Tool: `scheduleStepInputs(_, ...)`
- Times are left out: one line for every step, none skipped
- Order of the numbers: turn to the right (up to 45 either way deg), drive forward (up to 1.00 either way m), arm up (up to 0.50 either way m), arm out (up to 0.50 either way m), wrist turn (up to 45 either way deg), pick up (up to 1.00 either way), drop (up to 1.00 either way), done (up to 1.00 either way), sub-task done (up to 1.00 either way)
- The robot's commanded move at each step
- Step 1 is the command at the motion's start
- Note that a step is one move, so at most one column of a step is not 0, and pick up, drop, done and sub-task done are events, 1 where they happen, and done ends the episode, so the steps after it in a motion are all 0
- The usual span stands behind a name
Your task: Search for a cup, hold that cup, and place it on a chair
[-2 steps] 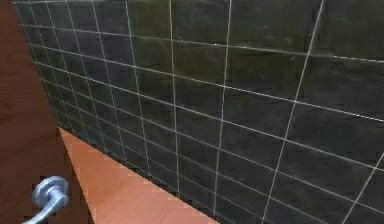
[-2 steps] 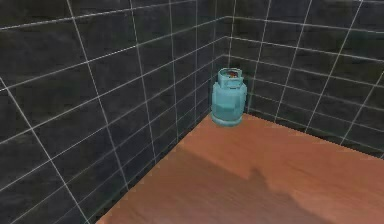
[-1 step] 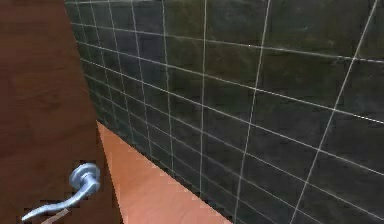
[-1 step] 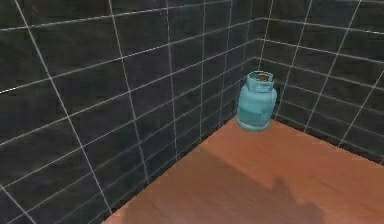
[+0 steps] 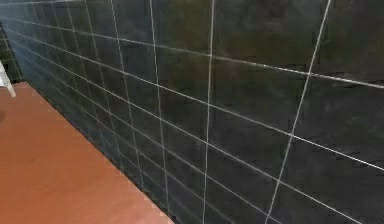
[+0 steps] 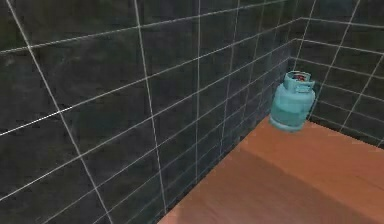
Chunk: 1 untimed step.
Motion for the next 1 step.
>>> scheduleStepInputs(-3.0, 0.0, 0.0, 0.0, 0.0, 0.0, 0.0, 0.0, 0.0)
